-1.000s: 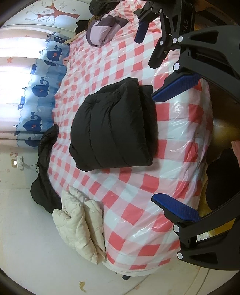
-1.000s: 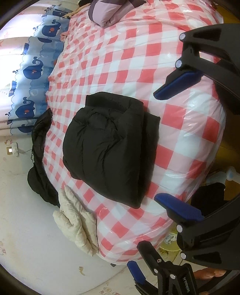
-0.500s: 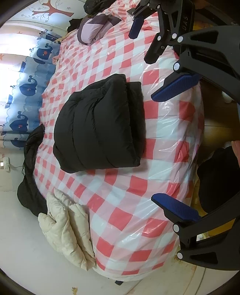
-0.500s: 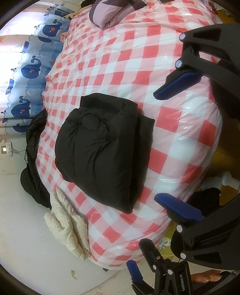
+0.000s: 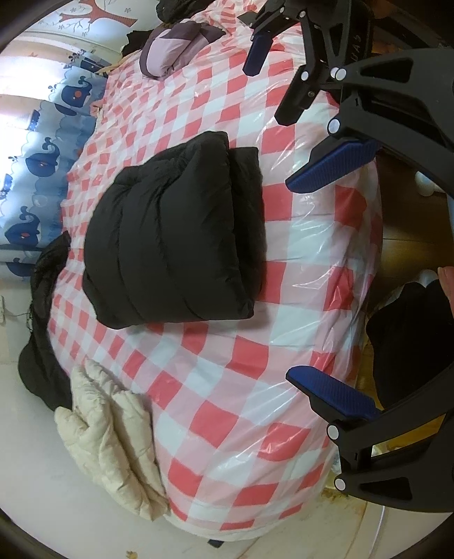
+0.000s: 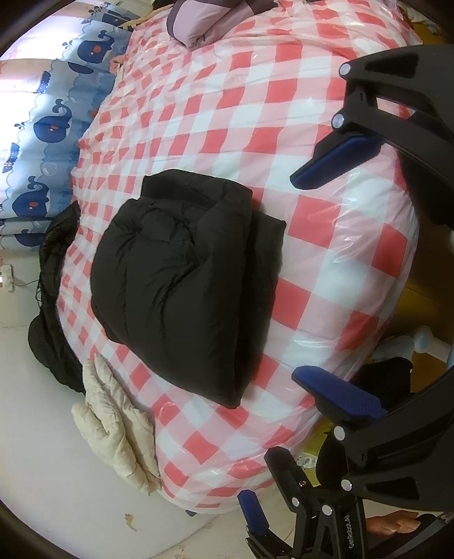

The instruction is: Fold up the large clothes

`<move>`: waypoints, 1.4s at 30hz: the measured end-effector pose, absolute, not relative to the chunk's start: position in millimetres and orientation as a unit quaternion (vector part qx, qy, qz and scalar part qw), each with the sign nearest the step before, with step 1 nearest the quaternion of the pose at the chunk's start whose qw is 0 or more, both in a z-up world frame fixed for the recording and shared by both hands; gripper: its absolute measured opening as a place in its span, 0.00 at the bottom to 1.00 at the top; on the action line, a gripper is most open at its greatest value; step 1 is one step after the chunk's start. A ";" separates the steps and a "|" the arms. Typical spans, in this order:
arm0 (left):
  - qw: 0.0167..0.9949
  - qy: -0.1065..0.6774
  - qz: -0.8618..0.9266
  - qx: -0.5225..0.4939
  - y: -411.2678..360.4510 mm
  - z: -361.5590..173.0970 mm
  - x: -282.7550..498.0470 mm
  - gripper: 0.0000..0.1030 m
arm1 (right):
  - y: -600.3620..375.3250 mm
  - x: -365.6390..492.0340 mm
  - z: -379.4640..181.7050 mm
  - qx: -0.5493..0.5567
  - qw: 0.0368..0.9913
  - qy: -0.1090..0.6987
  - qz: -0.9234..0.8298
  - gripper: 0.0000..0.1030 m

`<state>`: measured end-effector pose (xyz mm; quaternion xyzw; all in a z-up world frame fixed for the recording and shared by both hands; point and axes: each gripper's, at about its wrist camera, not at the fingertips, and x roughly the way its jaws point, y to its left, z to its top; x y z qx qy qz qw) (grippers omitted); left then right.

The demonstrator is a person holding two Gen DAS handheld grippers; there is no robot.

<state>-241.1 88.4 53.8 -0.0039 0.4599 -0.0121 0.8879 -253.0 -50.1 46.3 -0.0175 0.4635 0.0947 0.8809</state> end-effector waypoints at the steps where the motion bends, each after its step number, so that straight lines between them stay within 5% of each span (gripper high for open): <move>1: 0.886 0.464 -0.013 -0.005 88.4 49.9 -237.6 0.92 | -49.7 -251.0 42.8 -0.019 0.879 0.467 0.095 0.95; 42: 0.848 0.527 -0.034 -0.040 98.3 -22.0 -146.0 0.92 | -58.7 -152.8 -24.2 0.005 0.854 0.513 0.087 0.95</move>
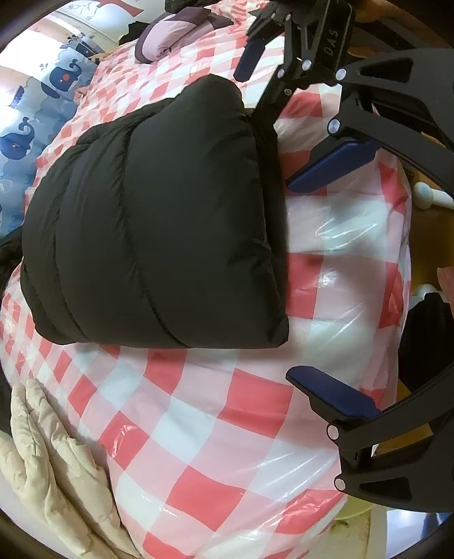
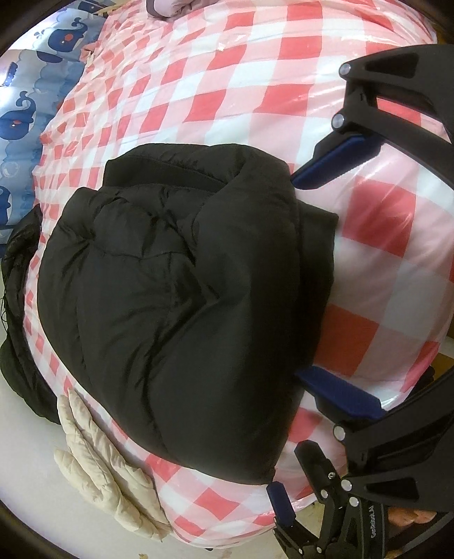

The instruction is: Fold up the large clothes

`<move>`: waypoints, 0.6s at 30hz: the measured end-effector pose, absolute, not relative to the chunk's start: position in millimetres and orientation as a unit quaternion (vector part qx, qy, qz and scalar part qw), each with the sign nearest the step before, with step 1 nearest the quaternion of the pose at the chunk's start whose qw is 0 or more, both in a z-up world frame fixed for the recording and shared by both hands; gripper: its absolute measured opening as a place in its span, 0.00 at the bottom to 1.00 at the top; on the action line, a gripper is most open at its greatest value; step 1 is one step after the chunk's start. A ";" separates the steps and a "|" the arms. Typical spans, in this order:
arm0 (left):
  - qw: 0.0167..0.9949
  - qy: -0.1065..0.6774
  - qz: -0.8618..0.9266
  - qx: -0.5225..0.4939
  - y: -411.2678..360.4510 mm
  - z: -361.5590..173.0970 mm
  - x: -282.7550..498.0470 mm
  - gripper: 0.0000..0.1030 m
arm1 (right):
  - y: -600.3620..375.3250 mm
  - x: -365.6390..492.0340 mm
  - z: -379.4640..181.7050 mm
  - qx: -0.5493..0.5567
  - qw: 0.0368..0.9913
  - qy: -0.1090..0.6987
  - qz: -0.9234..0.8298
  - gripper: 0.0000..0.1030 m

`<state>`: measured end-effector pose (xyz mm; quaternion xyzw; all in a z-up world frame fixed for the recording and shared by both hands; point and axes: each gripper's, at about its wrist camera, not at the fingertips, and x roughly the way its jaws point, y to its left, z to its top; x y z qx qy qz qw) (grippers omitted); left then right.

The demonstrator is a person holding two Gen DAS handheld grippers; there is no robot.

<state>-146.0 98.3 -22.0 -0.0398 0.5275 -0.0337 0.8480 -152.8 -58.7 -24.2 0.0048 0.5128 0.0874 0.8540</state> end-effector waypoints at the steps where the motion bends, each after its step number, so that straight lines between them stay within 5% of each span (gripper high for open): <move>1: 0.849 0.527 -0.033 -0.039 97.5 -20.5 -146.9 0.92 | -58.7 -153.2 -24.4 0.004 0.854 0.514 0.087 0.95; 18: 0.860 0.508 -0.044 -0.025 77.4 18.2 -185.6 0.92 | -70.5 -182.1 -2.7 0.018 0.860 0.502 0.091 0.95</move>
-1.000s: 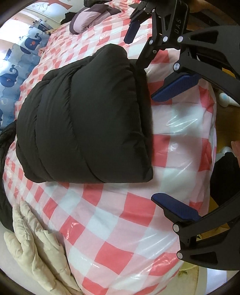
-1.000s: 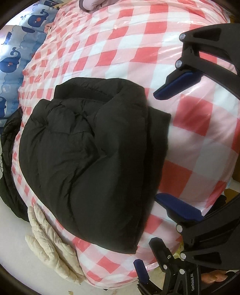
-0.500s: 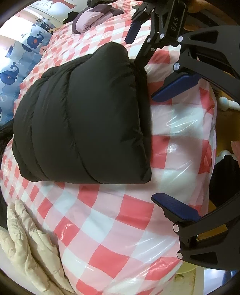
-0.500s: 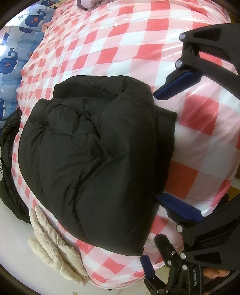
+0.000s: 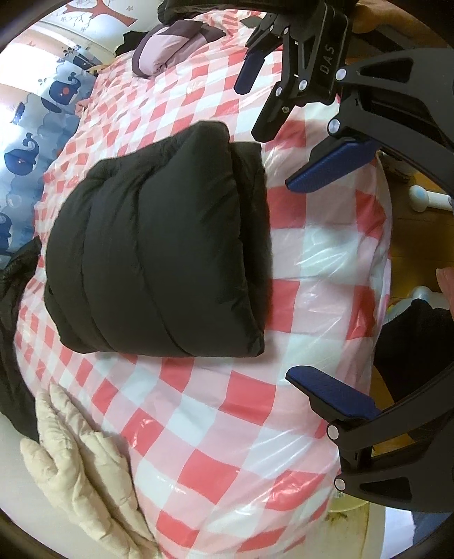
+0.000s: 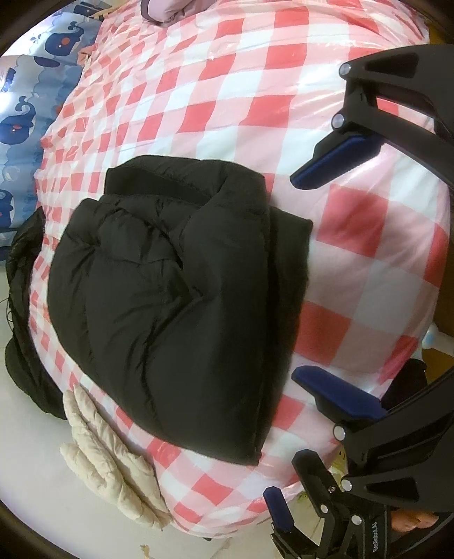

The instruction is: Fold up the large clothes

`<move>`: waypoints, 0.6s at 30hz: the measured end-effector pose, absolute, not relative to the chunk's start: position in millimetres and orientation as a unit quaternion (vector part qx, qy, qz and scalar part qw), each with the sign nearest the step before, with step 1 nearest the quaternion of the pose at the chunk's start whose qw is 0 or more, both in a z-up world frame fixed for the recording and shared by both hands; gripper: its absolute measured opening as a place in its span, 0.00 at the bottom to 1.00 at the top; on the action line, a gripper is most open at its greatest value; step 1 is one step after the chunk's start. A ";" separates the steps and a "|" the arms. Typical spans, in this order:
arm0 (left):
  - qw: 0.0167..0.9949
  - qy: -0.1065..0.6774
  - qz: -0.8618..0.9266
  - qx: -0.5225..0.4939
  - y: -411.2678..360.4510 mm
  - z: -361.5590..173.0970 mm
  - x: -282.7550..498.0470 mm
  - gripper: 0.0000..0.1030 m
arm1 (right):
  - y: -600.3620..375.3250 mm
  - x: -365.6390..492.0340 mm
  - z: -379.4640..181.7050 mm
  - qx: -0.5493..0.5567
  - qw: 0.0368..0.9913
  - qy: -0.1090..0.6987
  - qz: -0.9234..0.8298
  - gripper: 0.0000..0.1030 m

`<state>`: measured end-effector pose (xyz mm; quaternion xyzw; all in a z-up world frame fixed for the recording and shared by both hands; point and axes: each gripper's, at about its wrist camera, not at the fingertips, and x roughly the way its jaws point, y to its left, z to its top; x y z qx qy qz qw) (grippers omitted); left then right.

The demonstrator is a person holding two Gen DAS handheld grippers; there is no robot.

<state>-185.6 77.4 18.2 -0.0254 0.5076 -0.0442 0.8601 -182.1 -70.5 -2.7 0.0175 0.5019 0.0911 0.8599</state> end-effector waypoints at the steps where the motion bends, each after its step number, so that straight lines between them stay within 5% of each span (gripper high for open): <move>1: 0.861 0.506 -0.045 -0.024 74.8 20.8 -188.1 0.92 | -72.0 -184.1 -0.4 0.019 0.861 0.500 0.091 0.95; 18: 0.847 0.530 -0.025 -0.029 71.3 9.2 -178.7 0.92 | -69.8 -191.4 14.0 -0.001 0.866 0.491 0.090 0.95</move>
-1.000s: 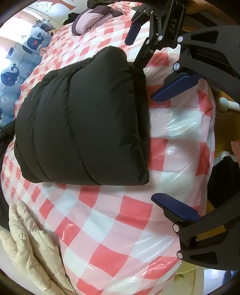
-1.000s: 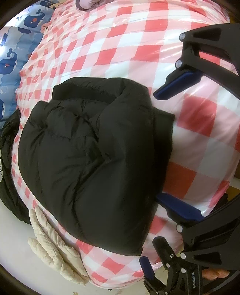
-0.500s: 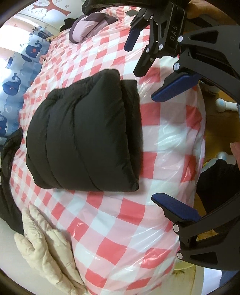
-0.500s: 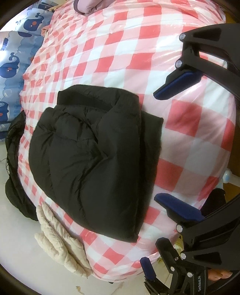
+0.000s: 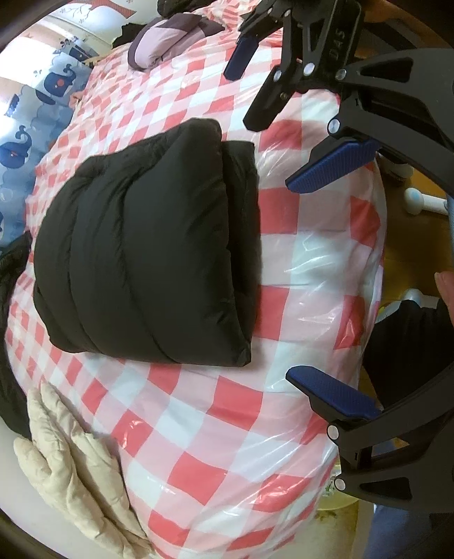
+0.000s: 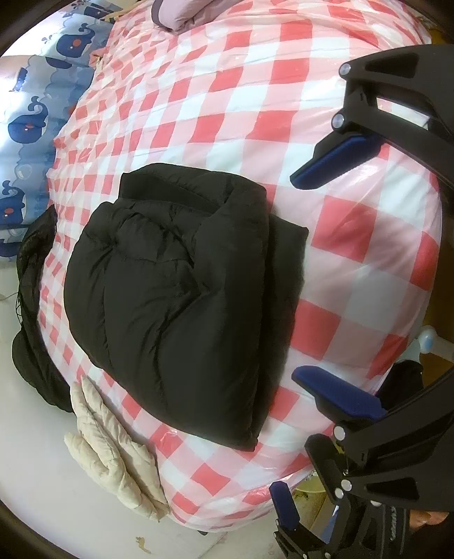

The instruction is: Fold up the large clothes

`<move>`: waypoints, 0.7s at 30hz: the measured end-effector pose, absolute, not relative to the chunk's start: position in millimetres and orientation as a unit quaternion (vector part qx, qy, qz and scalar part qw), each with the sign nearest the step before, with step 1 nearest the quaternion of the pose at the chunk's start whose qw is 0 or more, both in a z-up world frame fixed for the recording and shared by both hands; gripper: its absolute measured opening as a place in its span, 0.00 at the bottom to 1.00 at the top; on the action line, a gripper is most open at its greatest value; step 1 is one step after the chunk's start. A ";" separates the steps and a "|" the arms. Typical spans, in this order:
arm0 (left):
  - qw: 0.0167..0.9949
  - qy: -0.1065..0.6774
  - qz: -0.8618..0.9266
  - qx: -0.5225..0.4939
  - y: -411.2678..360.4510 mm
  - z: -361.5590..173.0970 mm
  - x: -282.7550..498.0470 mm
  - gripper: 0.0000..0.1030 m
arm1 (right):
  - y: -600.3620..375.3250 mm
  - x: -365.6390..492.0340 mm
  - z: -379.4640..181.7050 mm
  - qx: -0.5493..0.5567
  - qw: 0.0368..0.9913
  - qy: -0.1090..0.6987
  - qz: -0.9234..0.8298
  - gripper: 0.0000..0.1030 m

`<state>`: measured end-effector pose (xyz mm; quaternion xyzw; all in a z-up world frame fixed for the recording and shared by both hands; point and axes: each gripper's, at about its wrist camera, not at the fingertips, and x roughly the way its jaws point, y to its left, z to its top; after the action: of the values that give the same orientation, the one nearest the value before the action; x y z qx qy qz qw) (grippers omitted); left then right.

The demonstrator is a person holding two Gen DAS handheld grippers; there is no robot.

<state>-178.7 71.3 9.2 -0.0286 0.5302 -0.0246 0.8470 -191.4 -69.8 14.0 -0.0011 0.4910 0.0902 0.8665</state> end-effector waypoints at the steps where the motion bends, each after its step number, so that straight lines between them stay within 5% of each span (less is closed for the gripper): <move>1: 0.847 0.531 -0.020 -0.028 71.4 8.4 -176.1 0.92 | -70.5 -190.4 13.7 -0.001 0.866 0.491 0.090 0.95; 21: 0.854 0.519 -0.008 0.027 35.7 4.6 -159.7 0.92 | -97.1 -178.8 -2.8 -0.009 0.861 0.506 0.058 0.95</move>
<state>-159.7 35.7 4.6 0.0268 0.5188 -0.0078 0.8545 -178.8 -97.1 -2.8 -0.0094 0.5057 0.0579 0.8607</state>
